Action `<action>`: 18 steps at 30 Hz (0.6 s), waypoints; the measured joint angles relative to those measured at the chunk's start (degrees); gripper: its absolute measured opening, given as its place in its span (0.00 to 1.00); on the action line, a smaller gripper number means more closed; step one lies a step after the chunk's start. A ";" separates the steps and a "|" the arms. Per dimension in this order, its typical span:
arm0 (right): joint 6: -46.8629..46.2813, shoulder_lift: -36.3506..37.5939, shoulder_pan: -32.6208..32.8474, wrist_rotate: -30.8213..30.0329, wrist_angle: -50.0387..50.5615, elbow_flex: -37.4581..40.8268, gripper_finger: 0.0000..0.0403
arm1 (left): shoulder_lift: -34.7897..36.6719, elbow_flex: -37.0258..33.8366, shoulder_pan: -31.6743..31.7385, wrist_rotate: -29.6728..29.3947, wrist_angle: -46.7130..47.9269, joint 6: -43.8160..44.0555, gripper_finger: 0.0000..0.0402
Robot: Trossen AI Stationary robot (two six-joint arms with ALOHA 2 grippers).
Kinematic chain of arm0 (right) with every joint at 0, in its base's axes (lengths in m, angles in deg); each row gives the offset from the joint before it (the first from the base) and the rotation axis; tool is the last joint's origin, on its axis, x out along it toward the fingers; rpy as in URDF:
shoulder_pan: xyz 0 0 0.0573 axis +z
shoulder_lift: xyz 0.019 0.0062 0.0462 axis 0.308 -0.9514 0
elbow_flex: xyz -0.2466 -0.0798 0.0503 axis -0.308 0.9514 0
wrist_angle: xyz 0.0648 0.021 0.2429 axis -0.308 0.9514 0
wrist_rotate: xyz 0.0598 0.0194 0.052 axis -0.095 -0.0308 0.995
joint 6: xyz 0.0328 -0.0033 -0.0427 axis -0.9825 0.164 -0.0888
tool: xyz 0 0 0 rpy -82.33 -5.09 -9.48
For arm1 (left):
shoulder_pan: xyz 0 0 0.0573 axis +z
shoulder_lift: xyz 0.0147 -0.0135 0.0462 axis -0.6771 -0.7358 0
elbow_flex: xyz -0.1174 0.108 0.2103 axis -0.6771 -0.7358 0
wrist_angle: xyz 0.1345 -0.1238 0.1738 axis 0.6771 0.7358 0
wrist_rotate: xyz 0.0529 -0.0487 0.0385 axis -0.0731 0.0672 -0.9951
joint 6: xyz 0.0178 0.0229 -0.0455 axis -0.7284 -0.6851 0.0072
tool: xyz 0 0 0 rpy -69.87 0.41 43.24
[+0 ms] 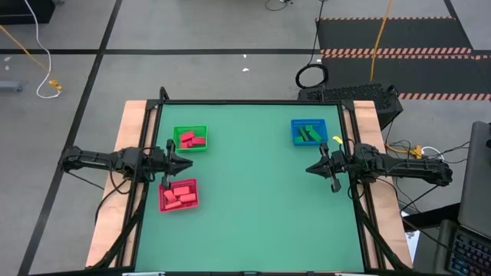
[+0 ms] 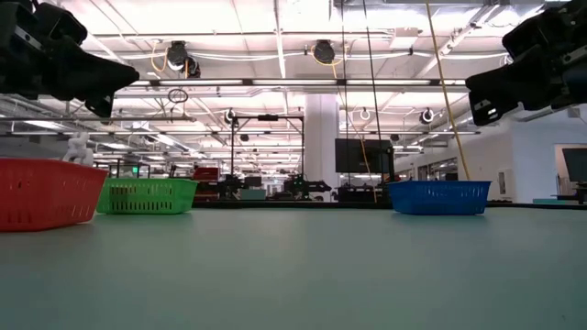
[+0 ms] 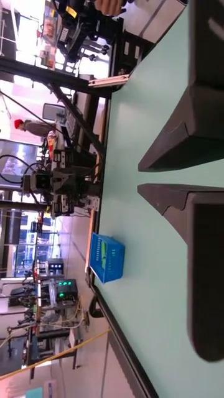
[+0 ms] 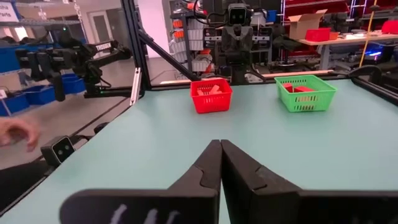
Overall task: Sort & place blocks by color
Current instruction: Return to Home Position
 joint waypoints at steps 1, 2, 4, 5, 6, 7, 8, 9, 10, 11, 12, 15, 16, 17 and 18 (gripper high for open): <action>0.57 0.00 -0.01 0.00 -0.11 -0.01 0.00 | 0.00 0.00 0.00 0.00 -0.01 -0.01 0.11; 1.42 0.00 -0.02 0.01 -0.15 -0.01 0.00 | 0.00 0.00 0.00 0.00 -0.01 -0.01 0.11; 3.07 0.00 -0.02 0.02 -0.12 -0.02 0.00 | 0.00 0.00 0.00 0.00 -0.12 -0.01 0.12; 3.72 -0.05 -0.02 0.02 -0.15 -0.02 0.00 | 0.00 0.00 0.00 0.01 -0.17 -0.01 0.11; 4.32 -0.11 -0.02 0.00 -0.28 -0.02 0.00 | 0.00 0.00 0.00 0.02 -0.21 -0.01 0.11; 4.48 -0.15 -0.02 0.02 -0.57 -0.02 0.00 | 0.00 0.00 0.00 0.02 -0.22 -0.01 0.12; 4.45 -0.15 -0.01 0.06 -1.05 -0.02 0.00 | 0.00 0.00 0.00 0.02 -0.23 -0.01 0.12; 4.39 -0.15 -0.02 0.04 -1.66 -0.02 0.00 | 0.00 0.00 0.00 0.02 -0.30 -0.01 0.12; 4.31 -0.15 -0.02 0.04 -2.28 -0.02 0.00 | 0.00 0.00 0.00 0.02 -0.34 -0.01 0.12; 4.28 -0.15 -0.02 0.08 -2.99 -0.02 0.00 | 0.00 0.00 0.00 0.02 -0.34 -0.01 0.12; 4.28 -0.15 -0.02 0.15 -3.60 -0.02 0.00 | 0.00 0.00 0.00 0.02 -0.36 -0.01 0.12; 4.37 -0.15 -0.02 0.17 -5.27 -0.02 0.00 | 0.00 0.00 0.00 0.04 -0.36 -0.01 0.12; 4.37 -0.15 -0.02 0.17 -5.43 -0.02 0.00 | 0.00 0.00 0.00 0.04 -0.38 -0.01 0.12; 4.37 -0.15 -0.02 0.17 -5.42 -0.02 0.00 | 0.00 0.00 0.00 0.04 -0.38 -0.01 0.12; 4.37 -0.16 -0.02 0.15 -5.35 -0.02 0.00 | 0.00 0.00 0.00 0.04 -0.38 -0.01 0.12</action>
